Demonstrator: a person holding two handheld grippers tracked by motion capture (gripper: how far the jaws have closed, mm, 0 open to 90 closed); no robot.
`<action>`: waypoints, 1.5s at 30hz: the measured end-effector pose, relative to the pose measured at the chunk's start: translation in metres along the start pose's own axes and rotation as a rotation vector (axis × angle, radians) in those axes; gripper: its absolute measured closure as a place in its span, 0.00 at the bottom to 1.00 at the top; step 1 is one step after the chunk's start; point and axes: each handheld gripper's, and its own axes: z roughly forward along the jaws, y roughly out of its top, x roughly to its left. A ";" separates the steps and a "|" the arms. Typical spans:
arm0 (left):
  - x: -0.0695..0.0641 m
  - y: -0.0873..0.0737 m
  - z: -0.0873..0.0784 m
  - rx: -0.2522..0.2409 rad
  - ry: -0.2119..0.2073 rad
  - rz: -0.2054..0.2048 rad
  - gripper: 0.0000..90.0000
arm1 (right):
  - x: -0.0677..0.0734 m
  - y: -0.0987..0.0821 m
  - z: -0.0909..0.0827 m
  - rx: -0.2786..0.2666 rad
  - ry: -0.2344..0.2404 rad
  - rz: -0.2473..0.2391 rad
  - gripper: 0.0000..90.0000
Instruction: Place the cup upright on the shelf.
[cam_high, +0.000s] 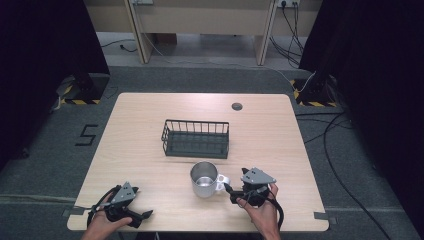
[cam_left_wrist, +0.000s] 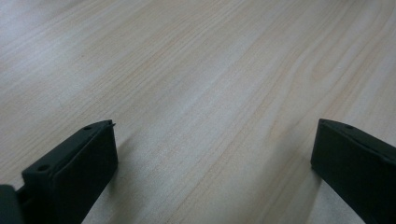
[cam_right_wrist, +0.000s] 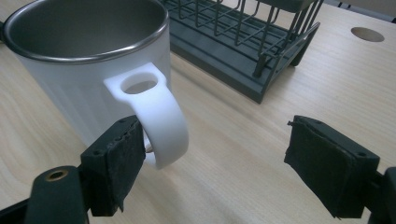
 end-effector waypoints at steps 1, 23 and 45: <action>0.000 0.000 0.000 0.000 0.000 0.000 0.00 | -0.001 0.000 0.000 0.000 -0.008 -0.001 0.22; 0.000 0.000 0.000 0.000 0.000 0.000 0.00 | 0.015 0.016 -0.009 -0.114 0.125 -0.025 0.17; 0.000 0.000 0.000 0.001 0.000 0.000 0.00 | 0.034 0.039 0.022 -0.131 0.230 -0.087 0.16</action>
